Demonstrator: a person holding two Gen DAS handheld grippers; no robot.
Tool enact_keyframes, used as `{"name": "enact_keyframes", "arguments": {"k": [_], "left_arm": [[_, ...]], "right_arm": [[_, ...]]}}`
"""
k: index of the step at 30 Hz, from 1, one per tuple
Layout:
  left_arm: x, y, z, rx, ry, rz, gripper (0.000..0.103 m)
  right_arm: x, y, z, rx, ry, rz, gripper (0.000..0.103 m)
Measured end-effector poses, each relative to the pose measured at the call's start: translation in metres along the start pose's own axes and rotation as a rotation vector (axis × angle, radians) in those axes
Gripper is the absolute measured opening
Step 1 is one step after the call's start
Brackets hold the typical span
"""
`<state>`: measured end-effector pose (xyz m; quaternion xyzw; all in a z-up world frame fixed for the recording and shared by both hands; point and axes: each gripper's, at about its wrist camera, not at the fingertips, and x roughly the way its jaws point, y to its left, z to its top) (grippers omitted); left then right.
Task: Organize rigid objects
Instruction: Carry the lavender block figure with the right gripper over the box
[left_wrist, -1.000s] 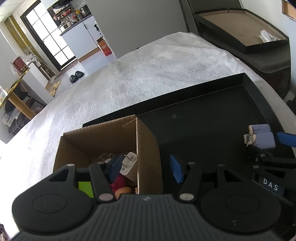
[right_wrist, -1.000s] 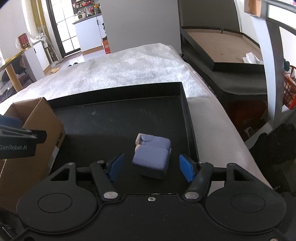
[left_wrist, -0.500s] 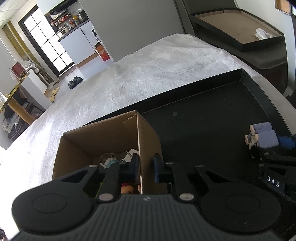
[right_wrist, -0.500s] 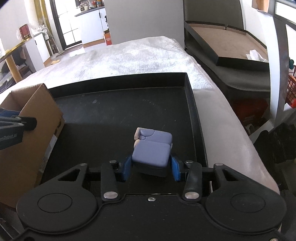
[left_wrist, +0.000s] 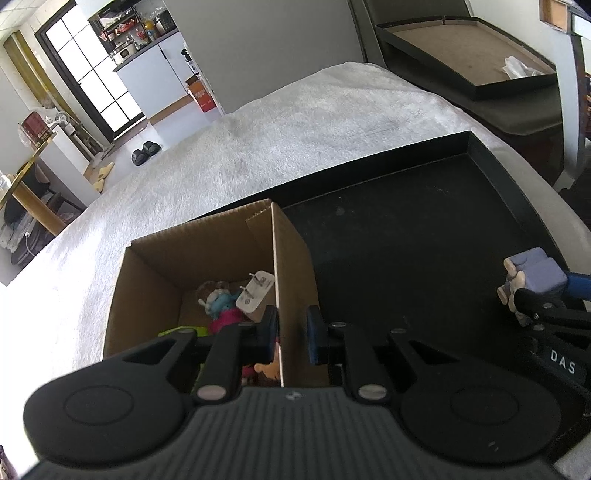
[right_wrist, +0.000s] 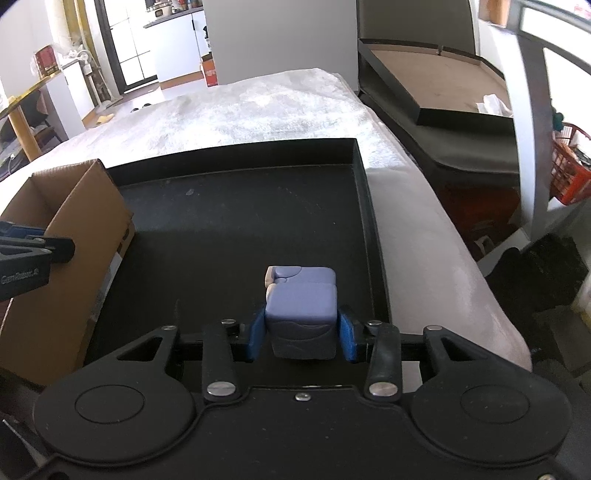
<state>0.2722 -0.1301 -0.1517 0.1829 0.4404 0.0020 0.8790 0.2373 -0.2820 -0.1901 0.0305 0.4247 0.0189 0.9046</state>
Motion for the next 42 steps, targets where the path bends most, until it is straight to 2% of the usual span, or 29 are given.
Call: {"name": "enact_keyframes", "arguments": {"k": [12,22,33,42], "left_arm": [[-0.040,0.010,-0.011,-0.023,-0.025,-0.035,0.017],[-0.063,0.040,-0.021,-0.079,-0.025,-0.042,0.020],[-0.075,0.071,-0.032,-0.133,-0.025,-0.036,0.036],[-0.076,0.097,-0.043,-0.200,-0.017,-0.047,0.038]], "right_arm": [[-0.045,0.014,-0.003,0.010,-0.038,0.002,0.039],[-0.075,0.034,0.006,-0.023,-0.087,0.004,0.039],[-0.094,0.056,0.012,-0.064,-0.118,0.003,0.039],[-0.101,0.074,0.017,-0.097,-0.128,-0.007,0.040]]}}
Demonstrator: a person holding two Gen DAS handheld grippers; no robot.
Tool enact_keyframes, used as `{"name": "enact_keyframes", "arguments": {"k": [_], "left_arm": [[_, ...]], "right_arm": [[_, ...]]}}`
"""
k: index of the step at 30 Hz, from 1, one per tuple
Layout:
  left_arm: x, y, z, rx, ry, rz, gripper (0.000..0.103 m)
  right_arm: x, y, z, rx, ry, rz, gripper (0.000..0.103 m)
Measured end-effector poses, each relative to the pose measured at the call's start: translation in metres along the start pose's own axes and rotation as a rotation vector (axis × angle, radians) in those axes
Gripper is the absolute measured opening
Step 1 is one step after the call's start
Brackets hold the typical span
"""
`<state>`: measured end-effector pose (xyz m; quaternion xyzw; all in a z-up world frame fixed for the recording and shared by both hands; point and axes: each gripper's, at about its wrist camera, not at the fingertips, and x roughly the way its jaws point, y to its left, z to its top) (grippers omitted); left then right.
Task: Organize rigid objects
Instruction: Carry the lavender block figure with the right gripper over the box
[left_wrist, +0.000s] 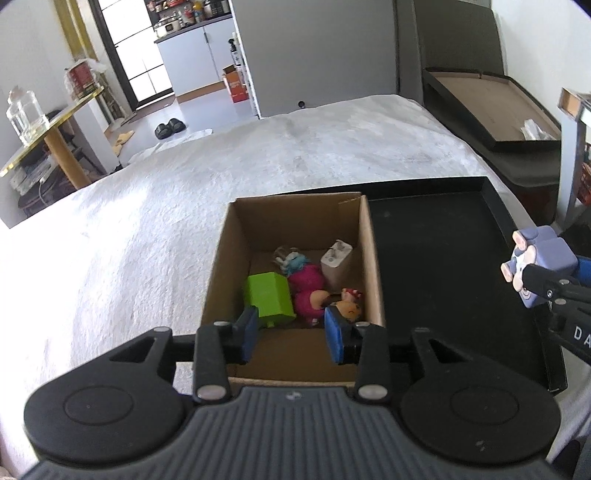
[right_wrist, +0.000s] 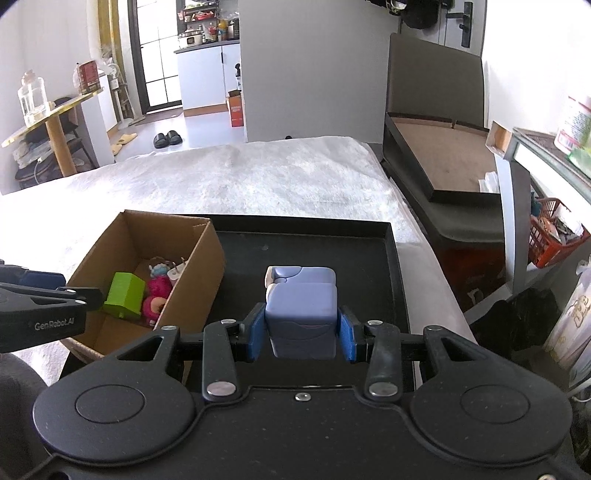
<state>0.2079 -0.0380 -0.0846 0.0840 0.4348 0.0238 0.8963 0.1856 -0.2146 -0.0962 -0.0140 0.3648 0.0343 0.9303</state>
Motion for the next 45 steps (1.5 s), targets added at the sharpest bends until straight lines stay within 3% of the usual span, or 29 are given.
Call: {"name": "enact_keyframes", "arguments": {"k": [25,40,45], "left_arm": [[0.028,0.076,-0.018,-0.140,0.049,-0.021,0.038],[0.047,0.090,-0.033,-0.162,0.064,-0.065,0.038],[0.051,0.095,-0.037,-0.191,0.060,-0.083,0.030]], "right_arm": [[0.016,0.085,0.015,-0.149,0.036,0.037,0.040],[0.031,0.131,0.017,-0.216,0.079,0.071,0.040],[0.036,0.145,0.015,-0.236,0.099,0.099,0.040]]}}
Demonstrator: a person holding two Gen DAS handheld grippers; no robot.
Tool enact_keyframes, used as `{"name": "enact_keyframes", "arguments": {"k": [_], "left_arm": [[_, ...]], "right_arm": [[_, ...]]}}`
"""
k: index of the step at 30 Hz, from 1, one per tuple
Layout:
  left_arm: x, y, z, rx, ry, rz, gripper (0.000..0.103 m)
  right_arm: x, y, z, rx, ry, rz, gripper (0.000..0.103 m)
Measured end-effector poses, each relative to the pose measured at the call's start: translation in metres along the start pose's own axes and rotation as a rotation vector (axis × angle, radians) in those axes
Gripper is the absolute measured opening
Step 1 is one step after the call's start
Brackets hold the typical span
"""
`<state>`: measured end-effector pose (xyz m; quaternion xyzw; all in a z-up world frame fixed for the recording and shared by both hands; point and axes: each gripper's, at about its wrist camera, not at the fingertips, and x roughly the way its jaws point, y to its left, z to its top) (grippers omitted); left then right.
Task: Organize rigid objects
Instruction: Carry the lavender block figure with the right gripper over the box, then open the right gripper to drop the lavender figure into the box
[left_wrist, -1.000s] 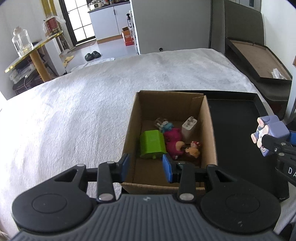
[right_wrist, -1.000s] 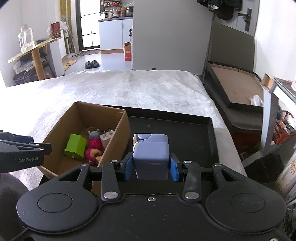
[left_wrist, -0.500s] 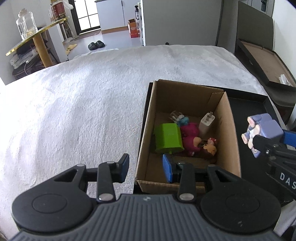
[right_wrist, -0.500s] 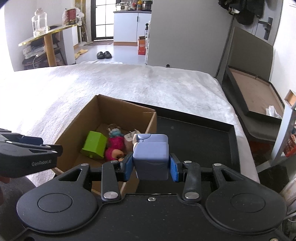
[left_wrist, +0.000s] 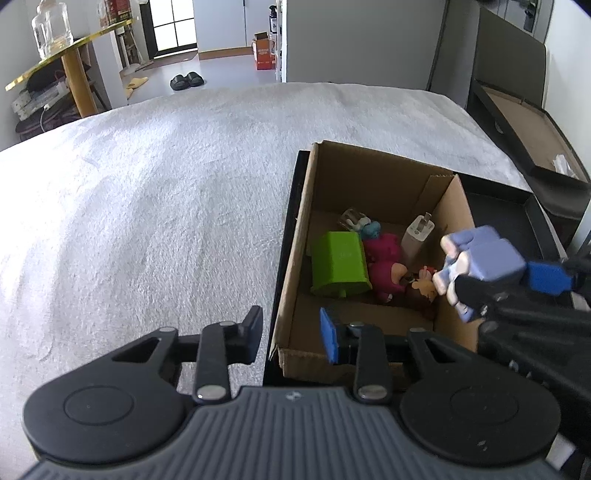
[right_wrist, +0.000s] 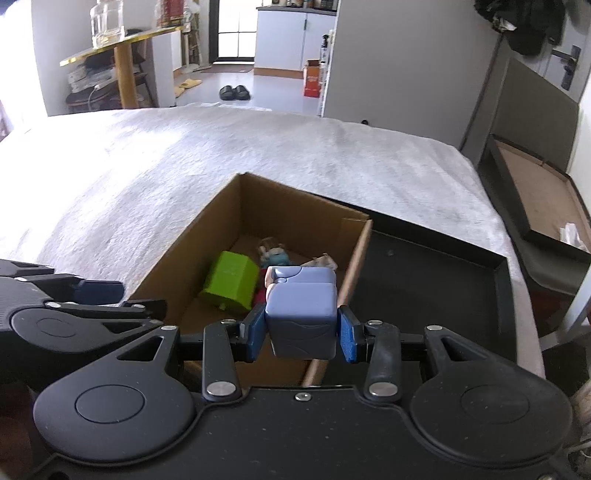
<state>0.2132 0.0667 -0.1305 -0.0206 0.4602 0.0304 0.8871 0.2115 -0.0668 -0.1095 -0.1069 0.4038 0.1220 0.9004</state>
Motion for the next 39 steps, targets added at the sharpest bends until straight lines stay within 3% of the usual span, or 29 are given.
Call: {"name": "enact_keyframes", "arguments": {"k": [11,30,39], "left_arm": [[0.008,0.011,-0.003,-0.033,0.009,-0.025,0.010],[0.017,0.020,-0.001,-0.076,0.034,-0.063,0.010],[0.019,0.020,0.003,-0.089,0.073,-0.059,0.010]], "right_arm": [[0.020,0.012,-0.003,0.005,0.066,0.053,0.040],[0.064,0.015,0.003,0.049,0.191,0.105,0.041],[0.053,0.011,0.003,0.063,0.150,0.097,0.042]]}}
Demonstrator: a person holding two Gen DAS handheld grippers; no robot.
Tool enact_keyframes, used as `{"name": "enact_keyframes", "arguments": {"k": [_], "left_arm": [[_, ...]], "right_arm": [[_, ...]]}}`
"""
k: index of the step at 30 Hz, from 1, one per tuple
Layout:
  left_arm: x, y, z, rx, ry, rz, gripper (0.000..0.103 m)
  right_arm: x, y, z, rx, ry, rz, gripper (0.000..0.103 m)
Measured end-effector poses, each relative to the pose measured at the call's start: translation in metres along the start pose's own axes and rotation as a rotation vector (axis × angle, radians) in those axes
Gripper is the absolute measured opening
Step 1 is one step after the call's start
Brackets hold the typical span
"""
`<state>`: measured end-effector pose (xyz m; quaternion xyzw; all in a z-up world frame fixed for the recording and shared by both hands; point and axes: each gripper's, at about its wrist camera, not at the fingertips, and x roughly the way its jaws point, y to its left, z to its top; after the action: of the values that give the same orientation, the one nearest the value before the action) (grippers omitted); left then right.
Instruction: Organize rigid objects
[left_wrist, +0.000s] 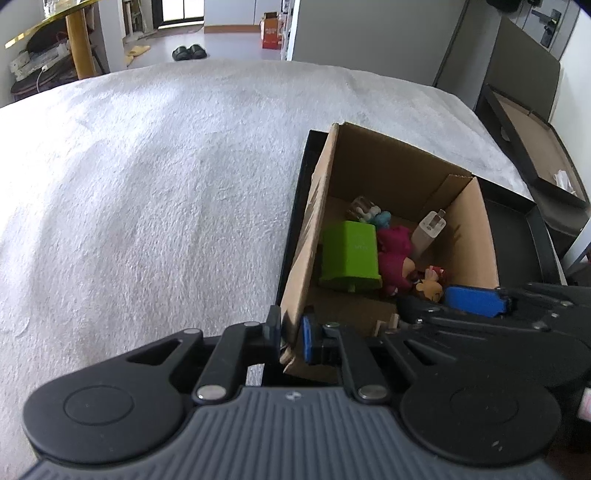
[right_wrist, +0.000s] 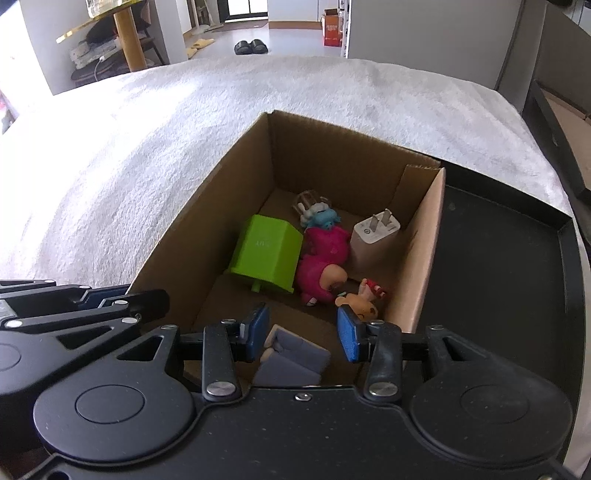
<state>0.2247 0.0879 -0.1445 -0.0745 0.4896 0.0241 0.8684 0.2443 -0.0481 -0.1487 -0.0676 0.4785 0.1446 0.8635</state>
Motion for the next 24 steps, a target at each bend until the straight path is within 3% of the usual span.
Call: {"name": "enact_keyframes", "arguments": {"k": [10,14,18,24], "left_arm": [[-0.026,-0.012,0.005,0.020,-0.028,0.049,0.015],[-0.042,-0.016,0.003,0.023,-0.053,0.062,0.024],[-0.060,-0.023,-0.001,0.036,-0.089,0.075,0.035],[-0.085,-0.037,-0.007,0.058,-0.140,0.078,0.035]], "right_arm": [[-0.041,-0.016,-0.005,0.038,-0.088,0.002,0.042],[-0.056,-0.024,-0.009,0.055,-0.117,-0.002,0.044],[-0.071,-0.033,-0.016,0.080,-0.148,-0.025,0.063],[-0.094,-0.046,-0.027,0.098,-0.194,-0.033,0.070]]}}
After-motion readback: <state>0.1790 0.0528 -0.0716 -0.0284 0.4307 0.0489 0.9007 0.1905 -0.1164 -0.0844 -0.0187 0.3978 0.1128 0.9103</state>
